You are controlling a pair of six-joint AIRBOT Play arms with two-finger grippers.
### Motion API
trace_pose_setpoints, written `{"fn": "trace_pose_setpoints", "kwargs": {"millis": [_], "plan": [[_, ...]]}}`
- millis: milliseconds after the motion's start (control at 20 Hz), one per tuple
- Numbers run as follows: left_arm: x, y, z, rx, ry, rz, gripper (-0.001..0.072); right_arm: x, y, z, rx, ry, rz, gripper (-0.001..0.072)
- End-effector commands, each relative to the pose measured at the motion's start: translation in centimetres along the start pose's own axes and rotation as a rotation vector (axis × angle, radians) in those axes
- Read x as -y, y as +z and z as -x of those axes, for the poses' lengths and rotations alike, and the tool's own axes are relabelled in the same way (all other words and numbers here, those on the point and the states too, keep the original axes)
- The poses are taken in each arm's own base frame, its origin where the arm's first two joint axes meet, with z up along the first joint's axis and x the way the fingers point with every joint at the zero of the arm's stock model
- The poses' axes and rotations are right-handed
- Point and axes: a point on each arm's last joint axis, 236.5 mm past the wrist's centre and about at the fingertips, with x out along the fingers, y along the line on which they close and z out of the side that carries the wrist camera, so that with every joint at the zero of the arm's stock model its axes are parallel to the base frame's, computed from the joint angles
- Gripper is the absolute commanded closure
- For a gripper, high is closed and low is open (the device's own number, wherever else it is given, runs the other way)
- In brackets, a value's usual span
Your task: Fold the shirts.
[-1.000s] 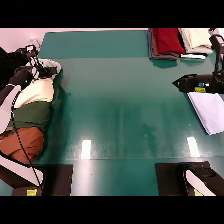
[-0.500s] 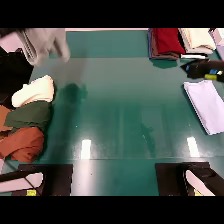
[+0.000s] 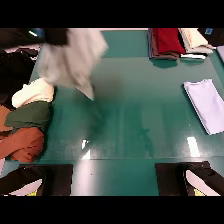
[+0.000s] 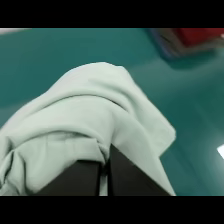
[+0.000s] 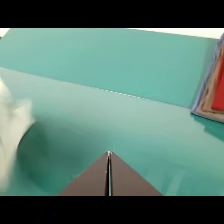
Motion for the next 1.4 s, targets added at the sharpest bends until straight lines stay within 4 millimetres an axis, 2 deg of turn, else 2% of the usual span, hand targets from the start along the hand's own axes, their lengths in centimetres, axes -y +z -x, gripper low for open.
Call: {"fn": "trace_pose_setpoints", "kwargs": {"millis": [0, 50, 100, 150, 200, 300, 400, 450, 600, 700, 800, 900, 950, 1050, 1100, 1150, 1200, 1250, 1350], "plan": [[8.7, -5.9, -4.2, -0.153, -0.207, -0.004, 0.0465, -0.8, 0.3, 0.7, -0.027, 0.018, 0.019, 0.0694], [8.9, -7.1, -5.5, -0.185, -0.209, 0.001, 0.0147, -0.9, 0.2, 1.0, -0.028, 0.019, 0.021, 0.0694], [8.4, -7.9, -6.5, -0.213, -0.198, 0.01, 0.0102, -1.2, 0.2, 1.4, -0.028, 0.021, 0.025, 0.0694], [7.3, -8.3, -6.9, -0.228, -0.175, 0.021, 0.0102, -1.4, 0.1, 1.9, -0.03, 0.022, 0.031, 0.0695], [5.1, -8.3, -7.1, -0.234, -0.137, 0.044, 0.0102, -1.7, 0.1, 2.4, -0.027, 0.023, 0.036, 0.0694], [-0.4, -8.5, -7.1, -0.253, -0.04, 0.106, 0.0102, -2.0, 0.3, 3.2, -0.015, 0.023, 0.045, 0.0694], [-5.7, -10.9, -6.9, -0.34, 0.048, 0.211, 0.0102, -2.4, 0.6, 4.0, 0.001, 0.023, 0.052, 0.0694], [-6.8, -12.5, -7.2, -0.384, 0.051, 0.264, 0.0102, -2.5, 0.6, 4.2, 0.006, 0.023, 0.055, 0.0695], [-7.0, -19.4, -9.0, -0.517, 0.004, 0.381, 0.0102, -2.5, 0.6, 4.3, 0.005, 0.023, 0.056, 0.0694], [-5.4, -24.9, -10.1, -0.627, -0.047, 0.46, 0.0102, -2.5, 0.6, 4.3, 0.003, 0.023, 0.055, 0.0694], [-3.1, -29.1, -11.1, -0.698, -0.147, 0.54, 0.0103, -2.4, 0.4, 3.8, -0.008, 0.025, 0.05, 0.0694], [-1.7, -31.7, -11.7, -0.744, -0.206, 0.601, 0.0103, -2.1, -0.3, 3.1, -0.04, 0.03, 0.042, 0.0694], [-1.6, -32.7, -12.0, -0.768, -0.206, 0.617, 0.0103, -1.9, -0.9, 2.6, -0.071, 0.034, 0.036, 0.0694], [-2.0, -33.4, -12.6, -0.772, -0.193, 0.627, 0.0105, -1.6, -2.5, 1.5, -0.142, 0.042, 0.01, 0.0694], [-2.2, -33.3, -12.9, -0.759, -0.185, 0.627, 0.0195, -1.3, -3.3, 0.9, -0.179, 0.044, -0.01, 0.0694], [-2.4, -33.1, -13.1, -0.744, -0.178, 0.626, 0.0454, -1.0, -3.9, 0.3, -0.208, 0.044, -0.016, 0.0694], [-2.6, -33.0, -13.3, -0.732, -0.171, 0.625, 0.0615, -0.6, -4.6, -0.4, -0.233, 0.043, -0.036, 0.0694], [-2.9, -32.5, -13.5, -0.711, -0.167, 0.613, 0.0683, -0.2, -5.9, -1.2, -0.267, 0.038, -0.067, 0.0694], [-3.8, -30.3, -13.7, -0.675, -0.174, 0.574, 0.0684, 1.0, -10.1, -2.8, -0.37, 0.019, -0.116, 0.0694]]}}
